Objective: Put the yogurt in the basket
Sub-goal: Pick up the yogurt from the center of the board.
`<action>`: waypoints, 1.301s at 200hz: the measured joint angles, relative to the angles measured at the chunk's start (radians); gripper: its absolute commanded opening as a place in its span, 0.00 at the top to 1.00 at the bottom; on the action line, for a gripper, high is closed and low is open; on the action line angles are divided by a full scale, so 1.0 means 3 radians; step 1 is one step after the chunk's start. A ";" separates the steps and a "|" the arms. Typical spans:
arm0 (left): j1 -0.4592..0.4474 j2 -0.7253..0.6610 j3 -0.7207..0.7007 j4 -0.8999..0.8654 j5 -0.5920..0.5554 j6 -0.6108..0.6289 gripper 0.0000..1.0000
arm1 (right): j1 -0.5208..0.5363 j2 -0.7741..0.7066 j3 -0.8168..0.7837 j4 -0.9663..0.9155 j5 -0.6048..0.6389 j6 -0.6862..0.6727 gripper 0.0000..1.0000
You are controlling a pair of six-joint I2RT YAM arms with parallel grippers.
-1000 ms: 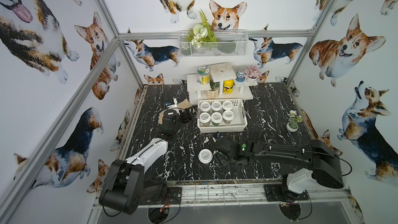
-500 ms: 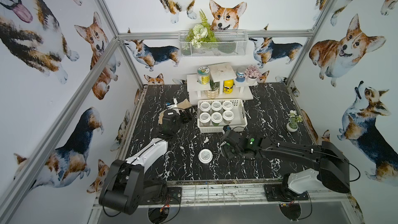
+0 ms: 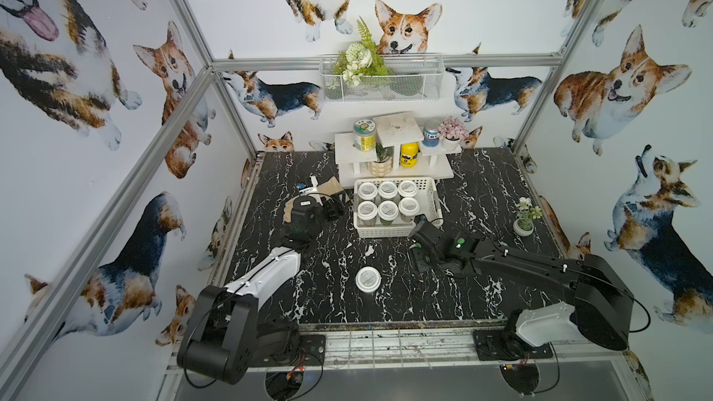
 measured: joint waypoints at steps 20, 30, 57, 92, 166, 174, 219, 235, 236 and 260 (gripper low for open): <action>0.0000 0.0000 0.0000 0.0000 0.0000 0.0000 0.19 | -0.0003 0.0029 0.0017 0.0003 0.0018 -0.0025 0.22; 0.0000 0.0000 0.0000 0.0000 0.0000 0.0000 0.19 | -0.0004 0.0045 0.0020 0.0000 0.0036 -0.0052 0.20; 0.0000 0.0000 0.0000 0.0000 0.0000 0.0000 0.19 | -0.0014 0.0045 0.0023 -0.0013 0.0048 -0.0058 0.18; 0.0000 0.0000 0.0000 0.0000 0.0000 -0.0001 0.19 | -0.0019 0.0042 0.0028 -0.0024 0.0048 -0.0060 0.19; 0.0000 0.0000 0.0000 0.0000 0.0000 -0.0001 0.19 | -0.0024 0.0023 0.0031 -0.0043 0.0036 -0.0088 0.21; 0.0000 0.0000 0.0000 0.0000 0.0000 -0.0001 0.19 | -0.0024 0.0019 0.0031 -0.0045 0.0036 -0.0092 0.21; 0.0000 0.0000 0.0000 0.0000 0.0000 -0.0001 0.19 | -0.0028 0.0006 0.0031 -0.0045 0.0033 -0.0097 0.22; 0.0000 0.0000 0.0000 0.0000 0.0000 -0.0001 0.19 | -0.0034 0.0006 0.0031 -0.0045 0.0024 -0.0100 0.22; 0.0000 0.0000 0.0000 0.0000 0.0000 -0.0001 0.19 | -0.0034 0.0006 0.0031 -0.0045 0.0024 -0.0102 0.22; 0.0000 0.0000 0.0000 0.0000 0.0000 -0.0001 0.19 | -0.0039 0.0005 0.0031 -0.0045 0.0024 -0.0132 0.21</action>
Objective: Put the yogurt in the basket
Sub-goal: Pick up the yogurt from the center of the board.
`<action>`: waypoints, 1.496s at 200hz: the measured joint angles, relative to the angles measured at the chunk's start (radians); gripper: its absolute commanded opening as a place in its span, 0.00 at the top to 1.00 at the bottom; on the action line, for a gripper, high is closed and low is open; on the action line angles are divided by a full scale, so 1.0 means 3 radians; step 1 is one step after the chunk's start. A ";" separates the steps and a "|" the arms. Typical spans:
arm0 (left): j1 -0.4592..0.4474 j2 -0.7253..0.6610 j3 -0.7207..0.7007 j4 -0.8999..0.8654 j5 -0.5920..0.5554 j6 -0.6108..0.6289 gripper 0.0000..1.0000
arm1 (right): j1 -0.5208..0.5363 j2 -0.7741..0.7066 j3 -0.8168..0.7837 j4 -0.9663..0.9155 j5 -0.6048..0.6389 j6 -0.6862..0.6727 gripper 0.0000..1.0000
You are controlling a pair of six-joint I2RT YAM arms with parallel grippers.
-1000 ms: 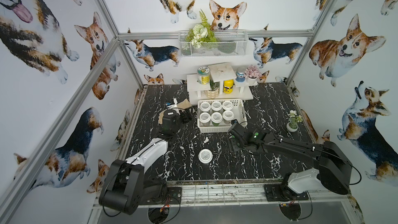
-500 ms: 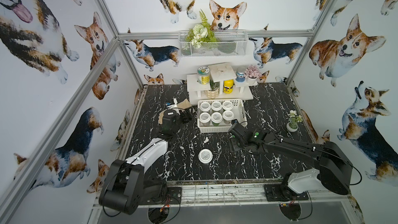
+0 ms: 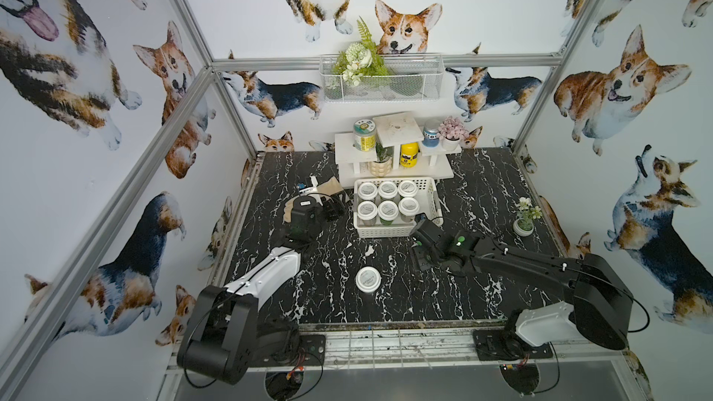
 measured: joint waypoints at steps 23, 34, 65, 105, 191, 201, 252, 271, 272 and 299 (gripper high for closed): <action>0.0000 0.0000 0.0000 0.0000 0.0000 0.0000 0.19 | 0.0000 -0.0011 0.0000 0.0000 -0.0001 -0.0014 0.20; 0.0000 0.0000 0.0000 0.0000 0.0000 0.0000 0.19 | 0.0000 -0.0015 0.0000 0.0000 -0.0001 -0.0014 0.19; 0.0000 0.0000 0.0000 0.0000 0.0000 0.0000 0.19 | -0.0003 -0.0015 0.0001 0.0000 -0.0003 -0.0018 0.17; 0.0000 0.0000 0.0000 0.0000 0.0000 0.0000 0.19 | -0.0004 0.0042 0.0023 0.0003 -0.0034 -0.0027 0.19; 0.0000 0.0000 0.0000 0.0000 0.0001 0.0000 0.19 | -0.0006 0.0084 0.0062 0.0003 -0.0058 -0.0036 0.26; 0.0000 0.0000 0.0000 0.0000 0.0001 -0.0001 0.19 | -0.0006 0.0074 0.0069 -0.0014 -0.0064 -0.0036 0.27; 0.0000 0.0000 0.0000 0.0000 0.0001 -0.0001 0.19 | -0.0006 -0.0056 0.0214 -0.0167 -0.0071 -0.0036 0.28; 0.0000 0.0000 0.0000 0.0000 0.0001 -0.0001 0.19 | -0.0017 -0.0126 0.0319 -0.0268 -0.0071 -0.0038 0.28; 0.0000 0.0000 0.0000 0.0000 0.0001 -0.0001 0.19 | -0.0020 -0.0130 0.0328 -0.0276 -0.0071 -0.0038 0.28; 0.0000 0.0000 0.0000 0.0000 0.0001 -0.0001 0.19 | -0.0046 -0.0179 0.0519 -0.0429 -0.0076 -0.0047 0.28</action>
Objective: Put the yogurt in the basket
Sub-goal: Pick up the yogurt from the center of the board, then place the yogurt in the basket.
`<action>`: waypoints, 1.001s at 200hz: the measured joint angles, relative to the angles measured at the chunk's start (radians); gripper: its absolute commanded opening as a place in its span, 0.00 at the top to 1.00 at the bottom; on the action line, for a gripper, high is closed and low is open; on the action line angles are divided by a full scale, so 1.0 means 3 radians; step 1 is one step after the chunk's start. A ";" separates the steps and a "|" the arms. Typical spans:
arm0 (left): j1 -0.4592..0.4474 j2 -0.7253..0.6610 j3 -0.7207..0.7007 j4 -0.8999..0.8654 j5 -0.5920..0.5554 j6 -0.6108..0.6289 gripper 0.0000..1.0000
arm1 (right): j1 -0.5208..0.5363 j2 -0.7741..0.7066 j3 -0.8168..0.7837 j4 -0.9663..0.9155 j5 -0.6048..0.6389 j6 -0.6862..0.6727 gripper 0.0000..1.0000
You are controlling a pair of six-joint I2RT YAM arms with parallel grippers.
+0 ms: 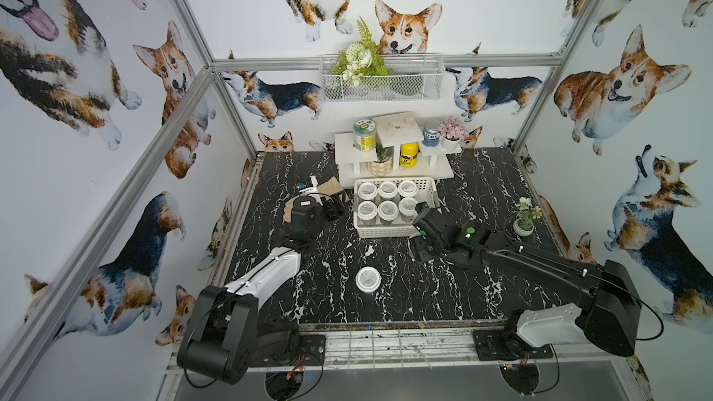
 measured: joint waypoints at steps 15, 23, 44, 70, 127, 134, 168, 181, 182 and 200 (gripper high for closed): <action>0.0000 0.0000 0.0000 0.0000 0.0000 0.0000 0.19 | -0.0023 -0.0014 0.0107 -0.0088 -0.0006 -0.0004 0.28; 0.0000 0.0000 0.0000 0.0000 0.0000 0.0000 0.19 | -0.0028 -0.0017 0.0170 -0.0132 -0.0011 -0.0009 0.28; 0.0000 0.0000 0.0000 0.0000 0.0000 0.0000 0.19 | -0.0074 -0.0032 0.0317 -0.0229 -0.0048 -0.0041 0.27; 0.0000 0.0000 0.0000 0.0000 0.0000 0.0000 0.19 | -0.0221 -0.0065 0.0514 -0.0319 -0.0136 -0.0103 0.26; 0.0001 0.0003 0.0000 0.0000 0.0013 0.0000 0.19 | -0.0730 -0.0003 0.0926 -0.0408 -0.0360 -0.0340 0.26; 0.0001 0.0004 0.0000 0.0000 0.0014 0.0001 0.19 | -0.0791 0.0033 0.0956 -0.0408 -0.0361 -0.0362 0.26; 0.0001 0.0005 0.0000 0.0000 0.0020 0.0001 0.19 | -0.1077 0.0254 0.1064 -0.0409 -0.0449 -0.0547 0.25; 0.0001 0.0005 0.0000 0.0000 0.0022 0.0001 0.19 | -0.1174 0.0351 0.1115 -0.0401 -0.0482 -0.0613 0.26; 0.0001 0.0005 0.0000 0.0000 0.0022 0.0001 0.19 | -0.1179 0.0356 0.1118 -0.0399 -0.0483 -0.0614 0.26; 0.0001 0.0008 0.0000 0.0000 0.0022 0.0001 0.19 | -0.1291 0.0497 0.1199 -0.0352 -0.0519 -0.0692 0.26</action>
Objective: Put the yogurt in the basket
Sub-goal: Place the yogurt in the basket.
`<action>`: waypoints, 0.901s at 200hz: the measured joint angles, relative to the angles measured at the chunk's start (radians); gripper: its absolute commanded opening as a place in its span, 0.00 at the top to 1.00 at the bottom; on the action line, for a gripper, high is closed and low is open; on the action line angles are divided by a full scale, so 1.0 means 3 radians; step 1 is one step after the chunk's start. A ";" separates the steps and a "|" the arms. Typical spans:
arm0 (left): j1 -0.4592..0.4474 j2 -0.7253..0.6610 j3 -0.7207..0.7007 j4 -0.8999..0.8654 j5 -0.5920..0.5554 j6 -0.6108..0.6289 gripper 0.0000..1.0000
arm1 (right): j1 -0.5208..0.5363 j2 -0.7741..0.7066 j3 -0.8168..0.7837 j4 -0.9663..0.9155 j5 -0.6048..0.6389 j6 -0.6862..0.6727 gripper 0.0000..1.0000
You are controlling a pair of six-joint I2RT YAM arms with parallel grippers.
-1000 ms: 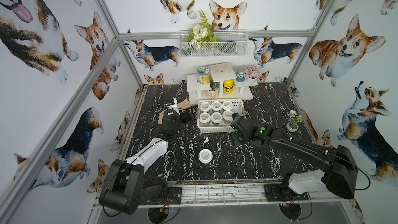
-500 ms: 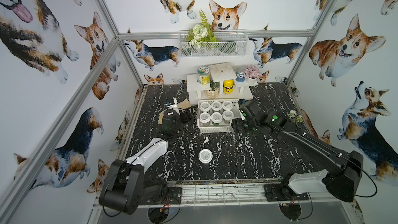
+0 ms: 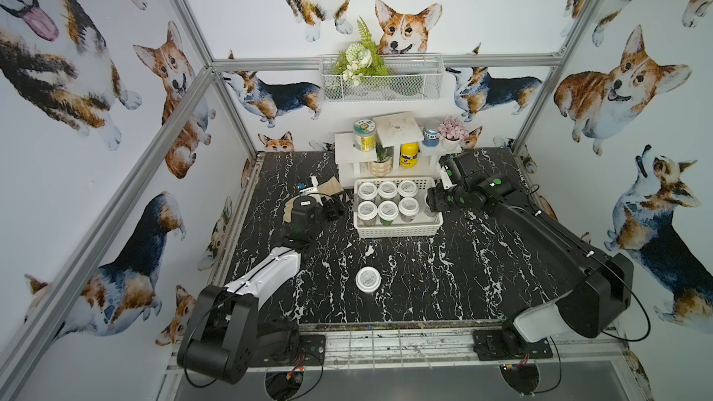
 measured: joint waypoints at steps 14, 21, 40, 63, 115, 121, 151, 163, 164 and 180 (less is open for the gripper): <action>0.0000 0.0000 0.0000 0.0000 0.0001 0.0000 0.19 | -0.0094 0.0127 0.0064 0.0064 -0.0058 -0.0080 0.26; 0.0000 0.0000 0.0000 0.0000 0.0001 0.0001 0.19 | -0.0145 0.0197 0.0094 0.0100 -0.0080 -0.0085 0.26; 0.0000 0.0003 0.0001 0.0000 0.0001 0.0001 0.19 | -0.0238 0.0383 0.0206 0.0174 -0.0084 -0.0154 0.26; 0.0000 0.0005 0.0001 0.0000 0.0001 0.0001 0.19 | -0.0259 0.0619 0.0362 0.0282 -0.0098 -0.0230 0.26; 0.0001 0.0018 0.0004 -0.0003 0.0001 0.0001 0.19 | -0.0266 0.1047 0.0596 0.0479 -0.0170 -0.0266 0.27; 0.0001 0.0018 0.0006 -0.0001 0.0001 0.0001 0.19 | -0.0266 0.1074 0.0605 0.0491 -0.0170 -0.0268 0.27; 0.0001 0.0019 0.0006 -0.0001 0.0001 0.0001 0.19 | -0.0266 0.1151 0.0612 0.0498 -0.0155 -0.0315 0.27; 0.0001 0.0019 0.0006 -0.0001 0.0001 0.0001 0.19 | -0.0266 0.1151 0.0598 0.0502 -0.0128 -0.0318 0.27; 0.0001 0.0019 0.0006 -0.0001 0.0001 0.0001 0.19 | -0.0266 0.1151 0.0596 0.0504 -0.0121 -0.0318 0.27; 0.0001 0.0019 0.0006 -0.0001 0.0001 0.0001 0.19 | -0.0266 0.1151 0.0566 0.0534 -0.0084 -0.0329 0.27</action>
